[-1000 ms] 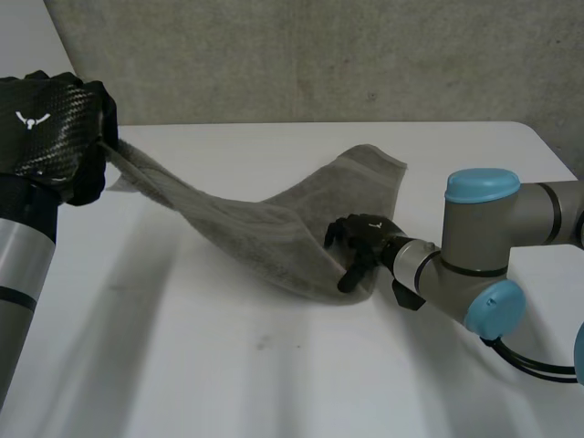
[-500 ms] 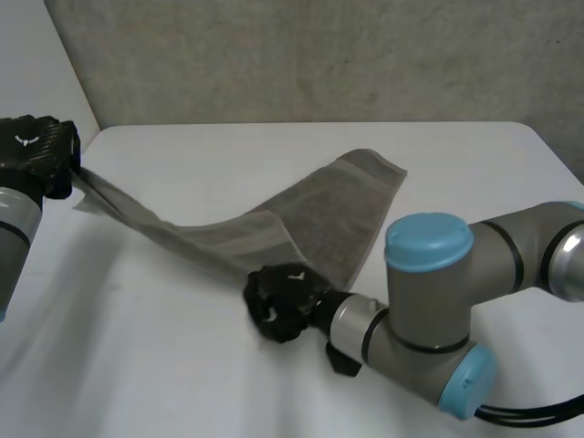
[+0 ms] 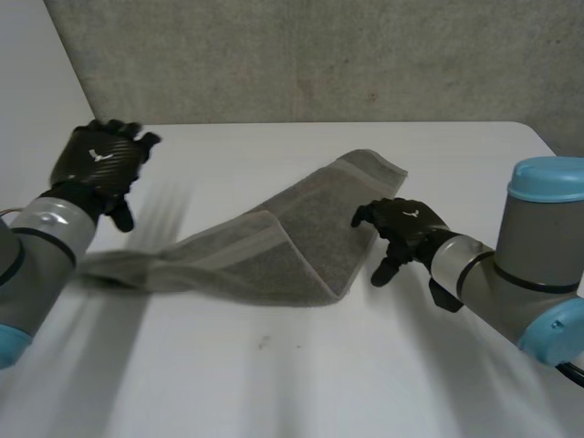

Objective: Fold the towel.

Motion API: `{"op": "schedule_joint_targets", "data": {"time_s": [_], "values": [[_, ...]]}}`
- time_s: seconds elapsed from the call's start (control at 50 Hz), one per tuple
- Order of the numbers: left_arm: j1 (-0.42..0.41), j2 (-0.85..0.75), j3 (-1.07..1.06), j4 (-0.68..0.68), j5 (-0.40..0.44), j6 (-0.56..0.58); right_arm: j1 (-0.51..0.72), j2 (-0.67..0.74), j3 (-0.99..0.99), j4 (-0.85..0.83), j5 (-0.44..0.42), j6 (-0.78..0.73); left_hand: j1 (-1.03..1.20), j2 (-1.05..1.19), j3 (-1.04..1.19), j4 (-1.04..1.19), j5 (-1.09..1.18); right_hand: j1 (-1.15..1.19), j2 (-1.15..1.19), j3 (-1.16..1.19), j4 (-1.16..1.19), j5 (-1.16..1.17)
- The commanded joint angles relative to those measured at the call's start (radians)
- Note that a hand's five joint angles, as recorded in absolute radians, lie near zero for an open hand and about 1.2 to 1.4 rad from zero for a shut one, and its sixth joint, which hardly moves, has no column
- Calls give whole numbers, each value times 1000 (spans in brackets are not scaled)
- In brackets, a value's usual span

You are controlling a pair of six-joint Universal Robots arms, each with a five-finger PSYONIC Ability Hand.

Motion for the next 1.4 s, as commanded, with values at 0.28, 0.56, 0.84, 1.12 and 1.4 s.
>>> {"op": "schedule_joint_targets", "data": {"time_s": [0.28,0.56,0.84,1.12,1.4], "values": [[-340,-425,353,-170,3,-68,-89,-19,35,-40,3,-47,28,39,40,37,12,-6,-62,-45,-31,-33],[-422,-568,479,-186,128,-117,-138,-1,30,-46,3,-55,280,291,292,289,264,-6,-62,-45,-31,-33],[-431,-651,548,-269,127,-120,-136,8,32,-51,4,-55,389,400,401,398,374,-6,-62,-45,-31,-33],[-438,-694,573,-266,109,-114,-136,8,33,-51,3,-55,574,585,586,583,559,-6,-62,-45,-31,-33],[-438,-714,577,-263,56,-108,-133,8,36,-51,4,-55,921,931,933,930,905,-6,-62,-45,-31,-33]]}}
